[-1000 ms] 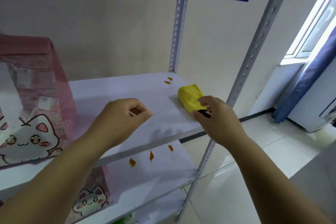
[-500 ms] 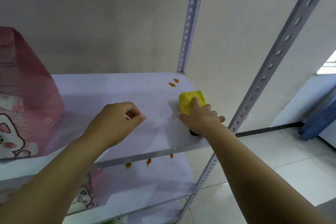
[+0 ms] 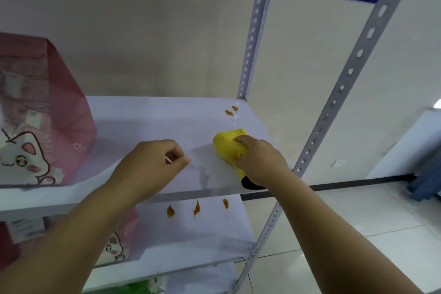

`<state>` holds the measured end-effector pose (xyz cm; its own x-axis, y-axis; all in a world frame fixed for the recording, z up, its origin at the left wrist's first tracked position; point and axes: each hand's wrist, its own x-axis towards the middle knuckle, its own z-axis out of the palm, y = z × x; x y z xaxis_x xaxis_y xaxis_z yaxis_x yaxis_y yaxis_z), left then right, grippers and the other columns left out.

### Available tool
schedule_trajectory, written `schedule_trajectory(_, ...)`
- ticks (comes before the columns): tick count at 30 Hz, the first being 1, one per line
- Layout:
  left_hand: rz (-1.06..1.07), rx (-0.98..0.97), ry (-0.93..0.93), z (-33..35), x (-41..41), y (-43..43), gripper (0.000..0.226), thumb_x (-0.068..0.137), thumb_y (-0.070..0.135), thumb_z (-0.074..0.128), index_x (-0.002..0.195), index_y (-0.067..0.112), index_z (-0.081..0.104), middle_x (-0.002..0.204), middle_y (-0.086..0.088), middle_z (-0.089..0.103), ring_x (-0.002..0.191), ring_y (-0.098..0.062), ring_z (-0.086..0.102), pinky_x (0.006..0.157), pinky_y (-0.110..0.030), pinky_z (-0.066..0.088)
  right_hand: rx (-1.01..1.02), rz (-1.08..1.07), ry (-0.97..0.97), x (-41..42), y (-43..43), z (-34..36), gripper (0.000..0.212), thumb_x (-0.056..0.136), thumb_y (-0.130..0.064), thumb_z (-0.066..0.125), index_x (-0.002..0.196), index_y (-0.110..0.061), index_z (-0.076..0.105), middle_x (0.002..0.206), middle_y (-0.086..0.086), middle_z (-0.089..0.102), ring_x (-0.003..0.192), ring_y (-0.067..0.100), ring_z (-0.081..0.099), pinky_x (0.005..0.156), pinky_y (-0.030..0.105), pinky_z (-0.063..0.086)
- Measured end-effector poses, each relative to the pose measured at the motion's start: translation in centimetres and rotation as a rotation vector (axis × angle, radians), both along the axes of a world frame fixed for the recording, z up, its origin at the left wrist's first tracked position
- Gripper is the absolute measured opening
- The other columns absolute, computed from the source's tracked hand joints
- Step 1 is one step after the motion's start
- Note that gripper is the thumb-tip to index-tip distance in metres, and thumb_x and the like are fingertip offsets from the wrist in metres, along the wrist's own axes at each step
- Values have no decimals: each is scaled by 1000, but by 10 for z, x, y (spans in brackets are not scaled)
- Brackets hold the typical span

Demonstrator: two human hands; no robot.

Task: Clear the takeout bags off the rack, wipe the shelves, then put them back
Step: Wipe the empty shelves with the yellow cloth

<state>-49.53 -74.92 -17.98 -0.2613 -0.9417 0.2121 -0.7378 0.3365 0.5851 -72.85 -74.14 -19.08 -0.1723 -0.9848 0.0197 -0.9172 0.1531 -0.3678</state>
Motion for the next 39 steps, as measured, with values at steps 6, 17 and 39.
schedule_trajectory(6,-79,-109,-3,39,21,26,16,80,48,58,76,34,64,77,20,65,74,4,59,68,-26,51,-275,-31,-143,20,46,31,54,83,-41,55,134,-43,37,100,-1,48,93,28,54,71,34,42)
schedule_trajectory(17,-233,-450,126,139,48,69,10,78,43,60,71,36,61,69,26,61,78,21,52,56,-11,35,-810,-16,-208,55,125,130,50,81,-38,63,128,-44,45,102,-8,52,87,14,52,73,33,44)
schedule_trajectory(39,-161,-862,-200,283,-18,35,31,82,46,50,99,25,64,90,8,60,80,-14,55,66,-32,47,-915,-111,135,-8,100,302,46,83,-36,58,128,-39,47,112,-3,42,83,22,50,70,32,39)
